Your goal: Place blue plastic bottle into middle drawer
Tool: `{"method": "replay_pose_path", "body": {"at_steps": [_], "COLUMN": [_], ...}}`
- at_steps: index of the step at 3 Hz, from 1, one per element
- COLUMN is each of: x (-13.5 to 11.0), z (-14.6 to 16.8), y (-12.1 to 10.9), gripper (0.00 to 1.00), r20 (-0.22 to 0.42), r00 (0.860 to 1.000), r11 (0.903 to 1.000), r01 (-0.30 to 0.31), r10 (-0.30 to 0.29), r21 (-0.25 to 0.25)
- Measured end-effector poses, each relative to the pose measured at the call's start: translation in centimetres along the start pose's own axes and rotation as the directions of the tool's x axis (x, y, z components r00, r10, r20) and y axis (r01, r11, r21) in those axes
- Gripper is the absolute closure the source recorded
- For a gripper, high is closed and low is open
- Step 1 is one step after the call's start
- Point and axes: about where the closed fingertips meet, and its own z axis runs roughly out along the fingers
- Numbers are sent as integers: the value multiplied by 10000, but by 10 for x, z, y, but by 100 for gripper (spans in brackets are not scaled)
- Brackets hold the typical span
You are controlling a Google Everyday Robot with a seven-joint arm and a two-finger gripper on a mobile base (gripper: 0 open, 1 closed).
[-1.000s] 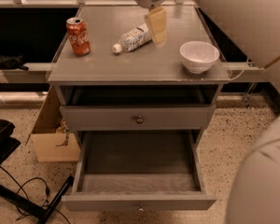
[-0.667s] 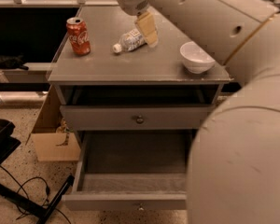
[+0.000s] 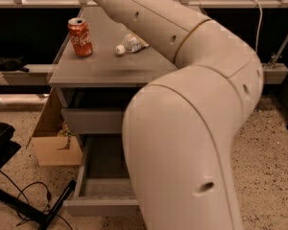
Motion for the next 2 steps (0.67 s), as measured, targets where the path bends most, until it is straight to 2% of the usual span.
{"method": "replay_pose_path", "body": {"at_steps": [2], "x": [-12], "z": [61], "y": [-25], "gripper": [0], "r20": [406], "r00": [9956], "r11": [9925], "r01": [871], "r10": [-839], "r21": [-856]}}
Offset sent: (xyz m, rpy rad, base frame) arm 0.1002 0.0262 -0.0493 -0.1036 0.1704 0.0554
